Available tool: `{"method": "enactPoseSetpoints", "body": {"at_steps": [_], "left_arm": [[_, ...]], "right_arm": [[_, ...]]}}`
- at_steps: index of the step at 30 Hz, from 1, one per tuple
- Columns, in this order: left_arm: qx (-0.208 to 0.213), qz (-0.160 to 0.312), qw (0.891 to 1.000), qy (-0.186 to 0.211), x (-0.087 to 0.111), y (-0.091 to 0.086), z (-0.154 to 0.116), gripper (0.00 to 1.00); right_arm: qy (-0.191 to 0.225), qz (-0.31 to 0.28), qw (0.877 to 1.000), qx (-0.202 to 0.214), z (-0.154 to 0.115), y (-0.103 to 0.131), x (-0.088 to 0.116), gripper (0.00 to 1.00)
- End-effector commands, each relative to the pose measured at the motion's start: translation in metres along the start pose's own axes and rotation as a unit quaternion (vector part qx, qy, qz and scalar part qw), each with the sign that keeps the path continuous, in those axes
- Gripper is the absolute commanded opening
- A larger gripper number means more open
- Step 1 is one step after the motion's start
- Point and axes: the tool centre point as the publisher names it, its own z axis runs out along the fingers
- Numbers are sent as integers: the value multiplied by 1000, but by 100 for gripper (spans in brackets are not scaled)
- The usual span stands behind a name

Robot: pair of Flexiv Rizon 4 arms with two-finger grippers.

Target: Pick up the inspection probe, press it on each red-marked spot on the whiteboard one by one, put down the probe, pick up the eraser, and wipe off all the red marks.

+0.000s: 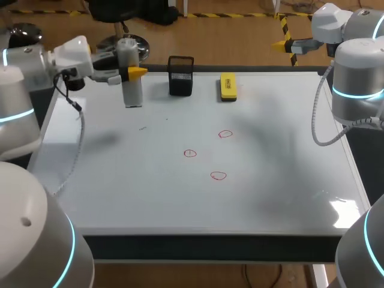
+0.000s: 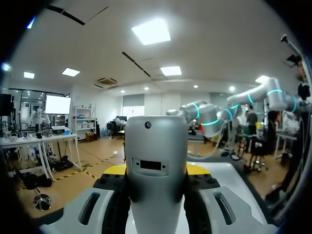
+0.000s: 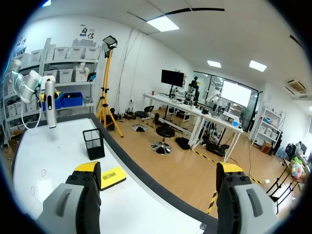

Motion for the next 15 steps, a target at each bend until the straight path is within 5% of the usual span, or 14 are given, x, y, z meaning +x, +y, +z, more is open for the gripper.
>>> {"method": "enactPoseSetpoints", "body": {"at_steps": [1, 15], "left_arm": [[4, 4, 999, -43, 2, 3, -9, 0], [4, 10, 998, -55, -13, 14, -26, 0]], "right_arm": [[1, 0, 1000, 1, 0, 0, 0, 100], [1, 0, 1000, 1, 0, 0, 0, 100]]}}
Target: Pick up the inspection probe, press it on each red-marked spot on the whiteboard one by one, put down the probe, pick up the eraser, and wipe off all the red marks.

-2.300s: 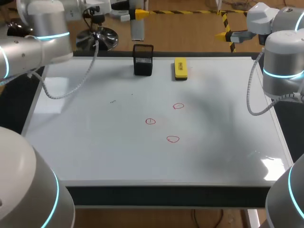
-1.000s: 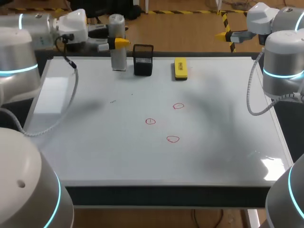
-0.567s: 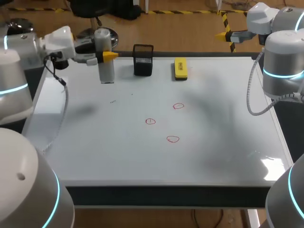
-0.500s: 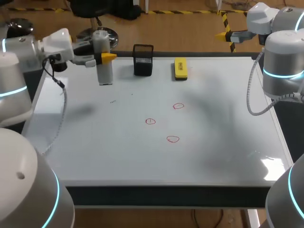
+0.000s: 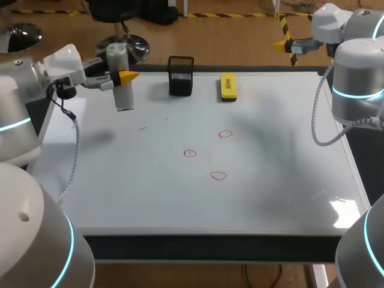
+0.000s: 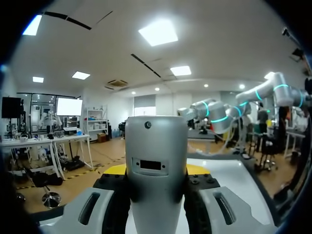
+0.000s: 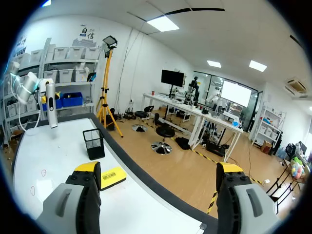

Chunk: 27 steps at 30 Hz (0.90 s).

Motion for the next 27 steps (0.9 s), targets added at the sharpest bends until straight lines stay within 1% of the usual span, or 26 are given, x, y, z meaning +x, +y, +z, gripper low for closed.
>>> {"method": "enactPoseSetpoints", "body": {"at_steps": [1, 10, 11, 27], "left_arm": [[2, 0, 1000, 0, -3, 5, -2, 0], [-6, -7, 1000, -10, -8, 9, -6, 0], [-12, -11, 1000, -15, -8, 8, -6, 0], [-15, -13, 1000, -16, -9, 7, -5, 0]], "right_arm": [[1, 0, 1000, 1, 0, 0, 0, 100], [1, 0, 1000, 1, 0, 0, 0, 100], [1, 0, 1000, 1, 0, 0, 0, 100], [1, 0, 1000, 1, 0, 0, 0, 100]]}}
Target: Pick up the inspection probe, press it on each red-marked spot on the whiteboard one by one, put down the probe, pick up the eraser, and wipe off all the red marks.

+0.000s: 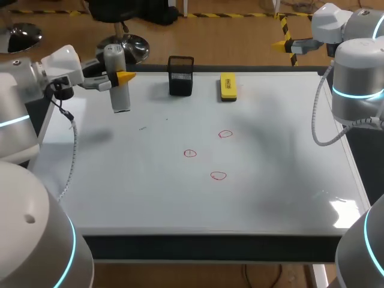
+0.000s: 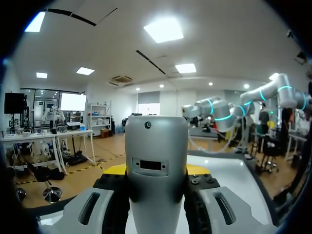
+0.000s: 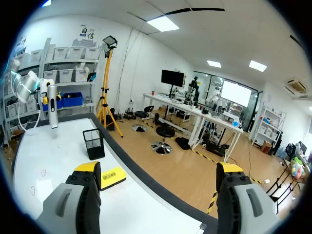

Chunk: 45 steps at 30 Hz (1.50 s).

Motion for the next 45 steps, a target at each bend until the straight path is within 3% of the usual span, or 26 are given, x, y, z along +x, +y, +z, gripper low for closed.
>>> {"method": "enactPoseSetpoints", "body": {"at_steps": [1, 21, 25, 29, 33, 38, 41, 45], "left_arm": [[1, 1, 1000, 0, 0, -1, 0, 0], [1, 1, 1000, 0, 0, -1, 0, 0], [1, 1, 1000, 0, 0, -1, 0, 0], [1, 1, 1000, 0, 0, -1, 0, 0], [1, 1, 1000, 0, 0, -1, 0, 0], [1, 1, 1000, 0, 0, -1, 0, 0], [1, 1, 1000, 0, 0, -1, 0, 0], [1, 1, 1000, 0, 0, -1, 0, 0]], "right_arm": [[1, 0, 1000, 1, 0, 0, 0, 100], [1, 0, 1000, 1, 0, 0, 0, 100], [30, -30, 999, 20, 10, 7, 2, 100], [90, -75, 992, 34, 22, 16, 8, 100], [159, -125, 977, 62, 34, 21, 18, 100], [236, -201, 943, 122, 50, 21, 31, 100], [279, -233, 920, 146, 59, 20, 37, 100], [338, -285, 880, 172, 67, 22, 49, 100]]}}
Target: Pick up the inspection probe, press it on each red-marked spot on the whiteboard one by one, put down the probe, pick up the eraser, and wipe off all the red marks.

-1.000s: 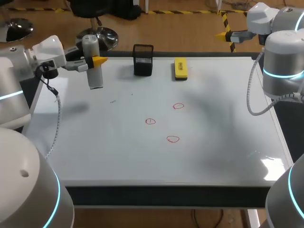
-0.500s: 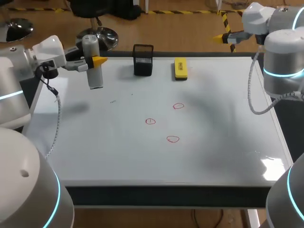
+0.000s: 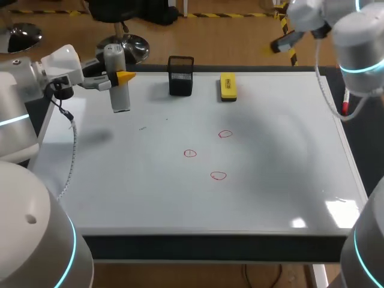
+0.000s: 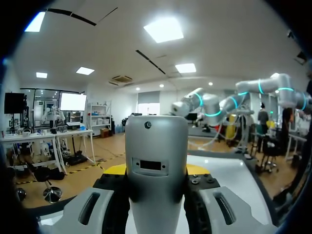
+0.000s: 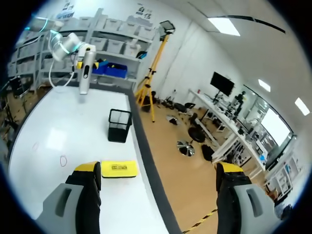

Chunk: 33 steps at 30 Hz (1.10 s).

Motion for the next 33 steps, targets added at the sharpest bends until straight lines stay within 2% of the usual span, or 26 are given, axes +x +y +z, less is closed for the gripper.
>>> {"method": "enactPoseSetpoints", "body": {"at_steps": [1, 3, 7, 12, 19, 25, 26, 30, 33], "left_arm": [[2, 1, 1000, -1, 0, 0, 0, 0], [2, 1, 1000, -1, 0, 0, 0, 0], [2, 1, 1000, -1, 0, 0, 0, 0], [2, 1, 1000, -1, 0, 0, 0, 0], [2, 1, 1000, -1, 0, 0, 0, 0], [2, 1, 1000, -1, 0, 0, 0, 0], [2, 1, 1000, -1, 0, 0, 0, 0], [2, 1, 1000, -1, 0, 0, 0, 0], [2, 1, 1000, -1, 0, 0, 0, 0]], "right_arm": [[206, -102, 967, 112, 14, 8, -5, 100], [231, -117, 959, 117, 20, 10, -2, 100], [279, -158, 935, 151, 33, 9, 7, 100], [324, -195, 911, 165, 45, 5, 21, 100], [384, -262, 866, 186, 59, -5, 43, 100], [410, -318, 834, 190, 69, -15, 55, 100], [412, -319, 832, 188, 71, -16, 56, 100], [416, -361, 813, 187, 78, -20, 61, 100], [412, -385, 804, 186, 83, -23, 66, 100]]}}
